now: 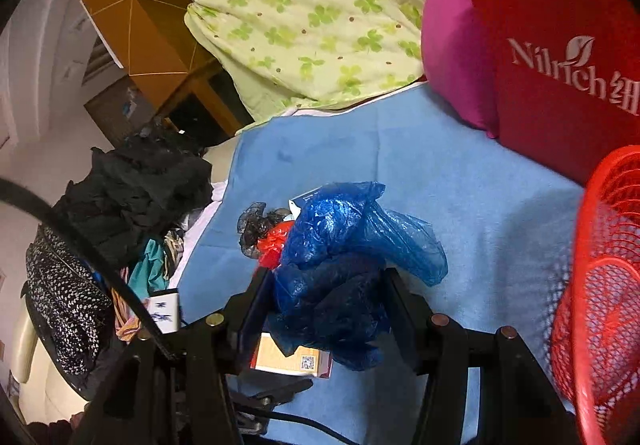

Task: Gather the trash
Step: 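Grasp the yellow-orange box with the left tool while the right tool lifts the blue bag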

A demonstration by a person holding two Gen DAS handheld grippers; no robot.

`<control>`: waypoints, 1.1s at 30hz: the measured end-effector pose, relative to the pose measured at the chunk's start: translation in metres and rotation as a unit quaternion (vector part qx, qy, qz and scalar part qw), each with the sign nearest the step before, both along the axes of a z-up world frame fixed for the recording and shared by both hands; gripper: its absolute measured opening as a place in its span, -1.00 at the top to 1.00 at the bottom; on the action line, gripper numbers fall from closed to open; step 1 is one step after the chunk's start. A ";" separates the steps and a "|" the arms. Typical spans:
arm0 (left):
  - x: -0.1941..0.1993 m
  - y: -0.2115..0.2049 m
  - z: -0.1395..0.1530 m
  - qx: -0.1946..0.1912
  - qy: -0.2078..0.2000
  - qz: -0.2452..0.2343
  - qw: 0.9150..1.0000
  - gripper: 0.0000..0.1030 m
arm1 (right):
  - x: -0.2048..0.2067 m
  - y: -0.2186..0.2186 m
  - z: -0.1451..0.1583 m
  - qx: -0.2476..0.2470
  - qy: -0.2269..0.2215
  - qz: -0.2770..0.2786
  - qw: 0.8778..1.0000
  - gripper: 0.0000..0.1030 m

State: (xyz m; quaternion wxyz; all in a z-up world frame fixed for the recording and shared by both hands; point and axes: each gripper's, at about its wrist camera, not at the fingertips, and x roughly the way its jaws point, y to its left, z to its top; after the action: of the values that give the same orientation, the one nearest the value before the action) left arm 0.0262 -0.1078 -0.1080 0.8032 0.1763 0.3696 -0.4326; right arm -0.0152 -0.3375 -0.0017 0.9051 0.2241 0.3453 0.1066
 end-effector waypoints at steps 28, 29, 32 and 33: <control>-0.032 0.007 -0.022 0.047 -0.073 0.092 0.992 -0.32 | -0.072 -0.048 0.022 0.011 -0.036 -0.076 0.996 -0.14; -0.029 0.010 -0.021 0.043 -0.067 0.095 0.992 -0.26 | -0.071 -0.047 0.023 0.010 -0.037 -0.076 0.996 -0.14; -0.022 0.019 -0.017 0.016 -0.046 0.107 0.993 -0.22 | -0.072 -0.047 0.023 0.004 -0.039 -0.080 0.996 -0.14; -0.022 0.020 -0.015 0.012 -0.044 0.109 0.993 -0.21 | -0.073 -0.048 0.023 0.004 -0.040 -0.081 0.996 -0.14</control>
State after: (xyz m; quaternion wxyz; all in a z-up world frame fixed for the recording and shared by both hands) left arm 0.0040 -0.0875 -0.1233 0.8589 0.1638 0.3559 -0.3298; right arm -0.0885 -0.3853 0.0208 0.9229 0.2502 0.2893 0.0433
